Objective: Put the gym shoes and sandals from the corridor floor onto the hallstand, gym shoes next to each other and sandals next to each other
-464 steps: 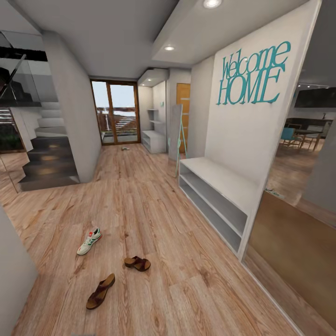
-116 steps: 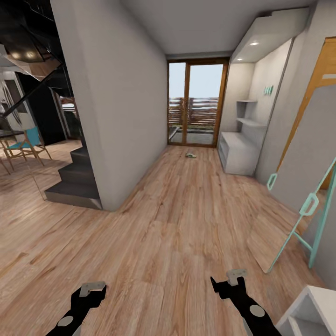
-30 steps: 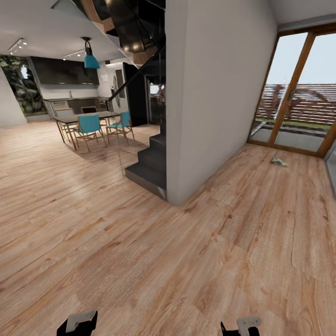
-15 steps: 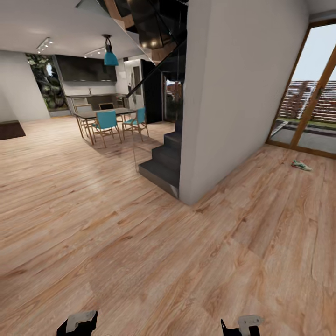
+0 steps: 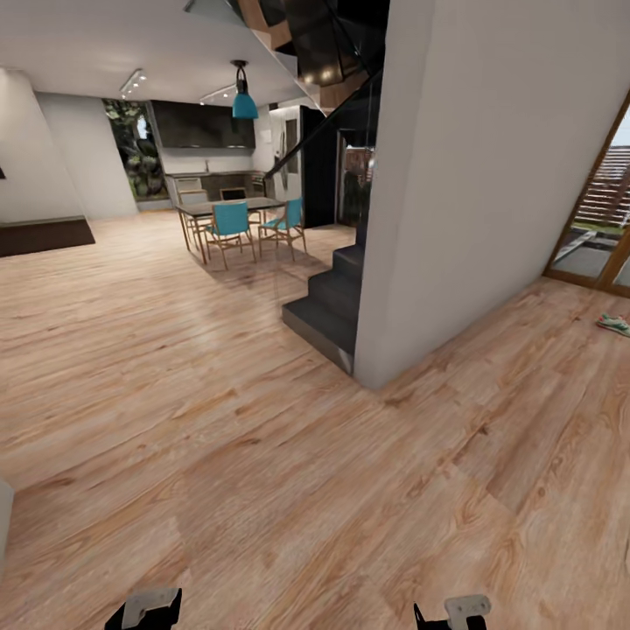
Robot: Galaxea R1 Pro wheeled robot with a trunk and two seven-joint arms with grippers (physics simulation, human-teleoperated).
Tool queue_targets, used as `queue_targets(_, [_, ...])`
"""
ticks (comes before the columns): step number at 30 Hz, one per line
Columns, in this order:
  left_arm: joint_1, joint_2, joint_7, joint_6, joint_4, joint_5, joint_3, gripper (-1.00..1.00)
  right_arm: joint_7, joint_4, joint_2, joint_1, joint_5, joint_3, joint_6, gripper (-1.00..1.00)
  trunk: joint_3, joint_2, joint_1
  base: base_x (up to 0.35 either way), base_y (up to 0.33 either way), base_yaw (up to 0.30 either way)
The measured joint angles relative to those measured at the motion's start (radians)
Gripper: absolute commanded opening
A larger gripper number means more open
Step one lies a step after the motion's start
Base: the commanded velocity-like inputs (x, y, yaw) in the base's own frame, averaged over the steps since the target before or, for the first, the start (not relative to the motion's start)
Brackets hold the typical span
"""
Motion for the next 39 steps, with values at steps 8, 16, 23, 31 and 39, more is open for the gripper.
queue_targets(8, [0.001,0.0,0.0,0.0,-0.001,-0.001,0.001,1.0,0.0,0.0,0.0,0.0,0.0,0.0,0.0,1.0,-0.001,0.0,0.0,0.008,-0.098,0.274])
queue_targets(16, [0.001,0.0,-0.001,0.0,-0.002,-0.001,0.0,1.0,0.0,0.0,0.0,0.0,0.0,0.0,-0.001,1.0,-0.001,0.0,0.0,0.001,-0.008,0.279])
queue_targets(23, [0.001,0.0,0.0,0.0,-0.002,-0.001,0.001,1.0,0.0,0.0,0.0,0.0,0.0,0.0,-0.001,1.0,-0.004,-0.007,0.004,0.0,-0.001,0.279])
queue_targets(31, [0.001,0.0,0.0,0.0,-0.002,-0.001,0.001,1.0,0.0,0.0,0.001,0.0,0.0,0.0,-0.001,1.0,-0.029,-0.063,0.034,0.0,0.0,0.279])
queue_targets(39, [0.001,0.0,0.0,0.001,-0.002,-0.001,0.001,1.0,0.0,0.0,0.0,0.0,0.0,0.0,-0.001,1.0,-0.055,-0.119,0.065,0.0,0.0,0.279])
